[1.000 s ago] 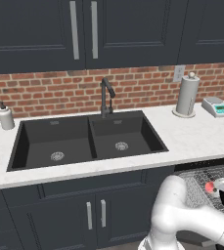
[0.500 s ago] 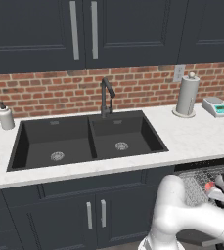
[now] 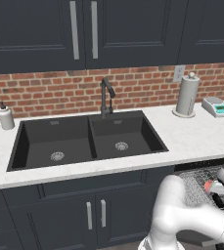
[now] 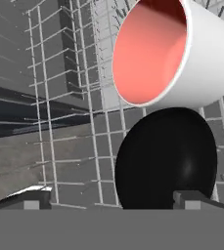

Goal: Pick up the cup and bowl from the counter, place them in the dishwasher, and close the dishwasher door.

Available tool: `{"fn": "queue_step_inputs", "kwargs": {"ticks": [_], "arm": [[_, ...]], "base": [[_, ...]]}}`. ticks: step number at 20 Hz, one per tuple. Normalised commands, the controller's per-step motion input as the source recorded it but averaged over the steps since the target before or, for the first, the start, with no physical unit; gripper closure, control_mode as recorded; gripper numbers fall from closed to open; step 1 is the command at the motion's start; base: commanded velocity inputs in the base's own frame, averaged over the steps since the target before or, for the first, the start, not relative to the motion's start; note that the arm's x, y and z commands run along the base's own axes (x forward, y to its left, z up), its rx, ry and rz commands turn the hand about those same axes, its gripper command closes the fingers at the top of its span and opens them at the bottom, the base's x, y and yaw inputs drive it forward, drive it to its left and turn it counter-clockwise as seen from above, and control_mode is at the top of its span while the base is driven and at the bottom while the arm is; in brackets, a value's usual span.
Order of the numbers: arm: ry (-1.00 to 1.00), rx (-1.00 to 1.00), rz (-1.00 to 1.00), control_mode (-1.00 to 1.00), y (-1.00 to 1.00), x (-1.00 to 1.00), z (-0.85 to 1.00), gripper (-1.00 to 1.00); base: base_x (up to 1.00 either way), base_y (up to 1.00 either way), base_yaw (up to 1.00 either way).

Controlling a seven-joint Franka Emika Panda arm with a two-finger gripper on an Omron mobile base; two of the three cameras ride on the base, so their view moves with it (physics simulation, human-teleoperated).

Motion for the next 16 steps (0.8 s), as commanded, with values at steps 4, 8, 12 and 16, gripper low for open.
{"fn": "queue_step_inputs", "kwargs": {"ticks": [4, 8, 12, 16], "arm": [[-0.07, 0.0, 0.0, -1.0, 0.0, -0.38, 0.49, -1.0], [-0.06, 0.01, 0.0, -1.0, 0.0, -0.74, 0.6, -1.0], [-0.07, -0.01, 0.0, -1.0, 0.02, -0.97, 0.73, -1.0], [-0.26, 0.04, 0.0, -1.0, -0.03, -0.69, 0.69, -1.0]], "base": [[0.0, 0.0, 0.0], [0.0, 0.0, 0.0], [0.0, 0.0, 0.0], [0.0, 0.0, 0.0]]}}
